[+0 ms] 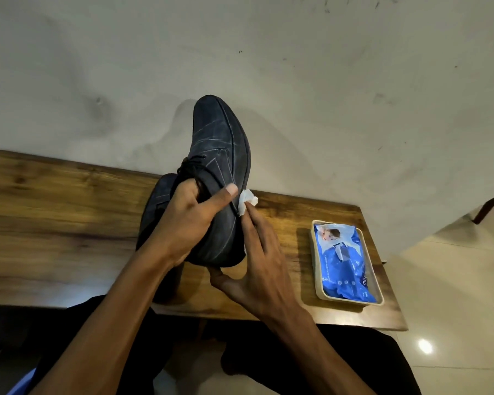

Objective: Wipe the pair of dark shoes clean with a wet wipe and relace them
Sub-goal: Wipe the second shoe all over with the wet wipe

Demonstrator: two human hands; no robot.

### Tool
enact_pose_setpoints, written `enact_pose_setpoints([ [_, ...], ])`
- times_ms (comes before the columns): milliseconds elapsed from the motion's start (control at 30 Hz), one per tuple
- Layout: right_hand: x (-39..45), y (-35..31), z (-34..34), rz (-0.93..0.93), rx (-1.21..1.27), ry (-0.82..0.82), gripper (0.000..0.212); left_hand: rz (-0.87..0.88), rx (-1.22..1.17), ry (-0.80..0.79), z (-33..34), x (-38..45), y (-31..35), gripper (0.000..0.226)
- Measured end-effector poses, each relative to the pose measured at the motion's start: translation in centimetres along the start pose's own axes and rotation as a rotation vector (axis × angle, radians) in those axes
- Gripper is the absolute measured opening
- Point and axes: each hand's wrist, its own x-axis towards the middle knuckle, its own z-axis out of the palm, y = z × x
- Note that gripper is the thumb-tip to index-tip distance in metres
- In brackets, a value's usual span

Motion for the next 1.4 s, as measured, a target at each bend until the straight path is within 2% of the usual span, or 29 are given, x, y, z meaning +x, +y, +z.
enact_pose_setpoints([
  [133,0.0,-0.1,-0.8,-0.129,-0.067,0.144,0.068,-0.071,-0.235,0.147,-0.6,0.6,-0.1,0.013],
  [267,0.2,-0.1,-1.4,-0.209,-0.012,0.193,0.054,-0.199,-0.471,0.206,-1.5,1.3,-0.1,0.039],
  [500,2.2,-0.1,-2.5,-0.086,0.12,-0.082,0.078,-0.284,-0.551,0.094,-1.5,1.2,-1.2,0.046],
  [667,4.8,1.1,-3.2,-0.041,0.139,-0.142,0.083,-0.344,-0.555,0.02,-1.1,1.0,-1.4,0.048],
  [800,4.8,0.9,-3.2,-0.002,0.124,-0.176,0.079,-0.326,-0.561,0.088,-0.4,1.1,-1.1,0.039],
  [1067,1.4,-0.5,-2.8,-0.064,0.07,-0.095,0.065,-0.35,-0.678,0.257,-0.4,1.9,-1.2,0.037],
  [1400,0.3,-0.7,-2.0,-0.138,-0.06,0.084,0.048,-0.383,-0.875,0.409,0.3,2.4,-1.9,0.036],
])
